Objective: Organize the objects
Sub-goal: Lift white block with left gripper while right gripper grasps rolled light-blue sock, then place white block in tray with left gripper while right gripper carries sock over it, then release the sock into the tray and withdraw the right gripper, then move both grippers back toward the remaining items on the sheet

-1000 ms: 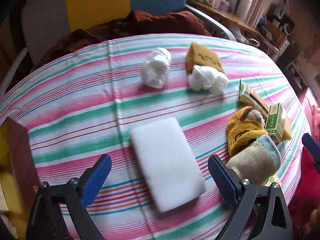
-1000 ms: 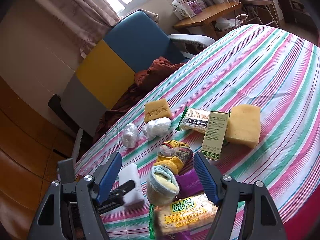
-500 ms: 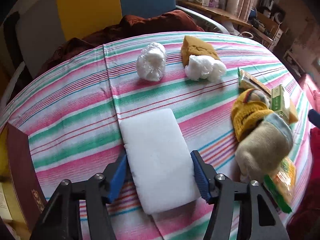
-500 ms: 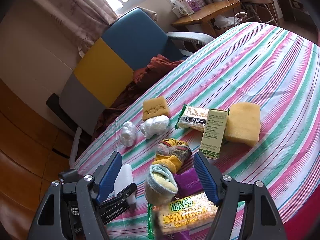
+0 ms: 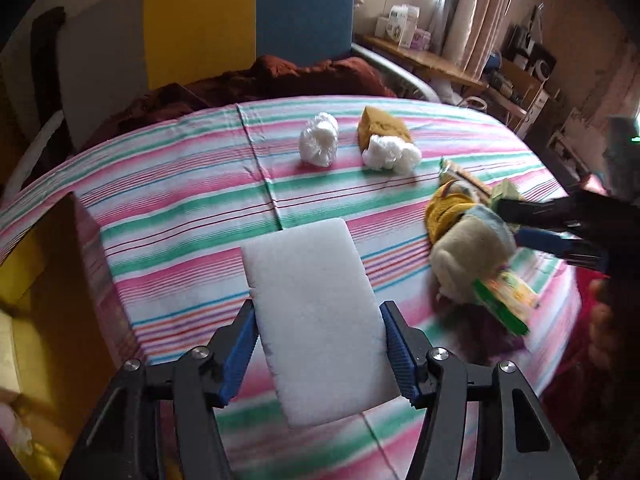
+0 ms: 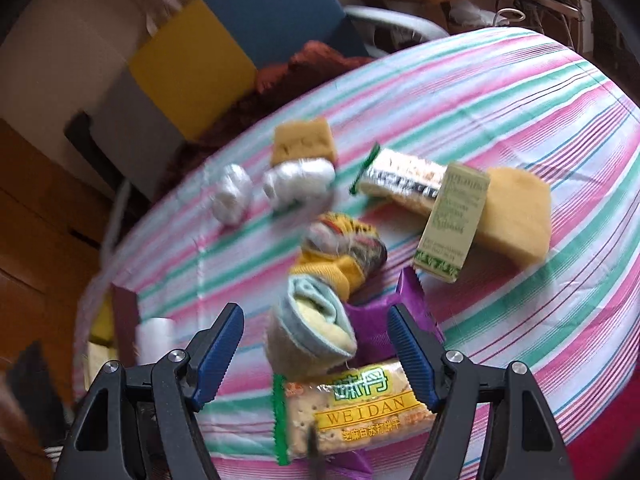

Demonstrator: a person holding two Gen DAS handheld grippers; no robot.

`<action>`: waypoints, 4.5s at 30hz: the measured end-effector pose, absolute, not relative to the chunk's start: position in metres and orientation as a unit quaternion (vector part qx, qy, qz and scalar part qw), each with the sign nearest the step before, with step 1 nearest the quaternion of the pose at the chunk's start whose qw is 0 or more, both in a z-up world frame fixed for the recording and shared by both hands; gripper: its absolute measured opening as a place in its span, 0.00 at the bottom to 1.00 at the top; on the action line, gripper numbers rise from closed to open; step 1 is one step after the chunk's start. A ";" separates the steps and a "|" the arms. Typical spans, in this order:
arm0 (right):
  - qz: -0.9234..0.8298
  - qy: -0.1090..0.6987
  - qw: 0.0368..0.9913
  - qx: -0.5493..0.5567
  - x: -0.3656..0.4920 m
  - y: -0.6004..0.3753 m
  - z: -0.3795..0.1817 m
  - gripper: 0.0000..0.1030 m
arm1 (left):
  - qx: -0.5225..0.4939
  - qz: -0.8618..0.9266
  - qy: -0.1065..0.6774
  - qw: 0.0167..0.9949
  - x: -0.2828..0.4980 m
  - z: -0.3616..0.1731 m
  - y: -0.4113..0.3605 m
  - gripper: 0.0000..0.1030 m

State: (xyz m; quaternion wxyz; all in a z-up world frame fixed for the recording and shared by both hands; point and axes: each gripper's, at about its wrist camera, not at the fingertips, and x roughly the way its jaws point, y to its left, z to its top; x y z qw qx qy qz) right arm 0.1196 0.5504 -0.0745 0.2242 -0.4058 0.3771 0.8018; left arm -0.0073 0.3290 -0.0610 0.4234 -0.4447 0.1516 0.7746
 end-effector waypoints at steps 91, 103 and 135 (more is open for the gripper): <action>0.875 0.090 -0.045 -0.473 -0.010 0.218 -0.055 0.51 | -0.386 0.904 -0.001 0.185 -0.029 -0.030 0.011 0.89; 0.896 0.062 -0.005 -0.440 0.003 0.221 -0.046 0.62 | -0.377 0.907 0.025 0.184 -0.017 -0.028 0.028 0.89; 0.896 0.098 0.067 -0.427 0.021 0.283 -0.047 0.62 | -0.375 0.896 0.074 0.226 -0.010 -0.026 0.071 0.89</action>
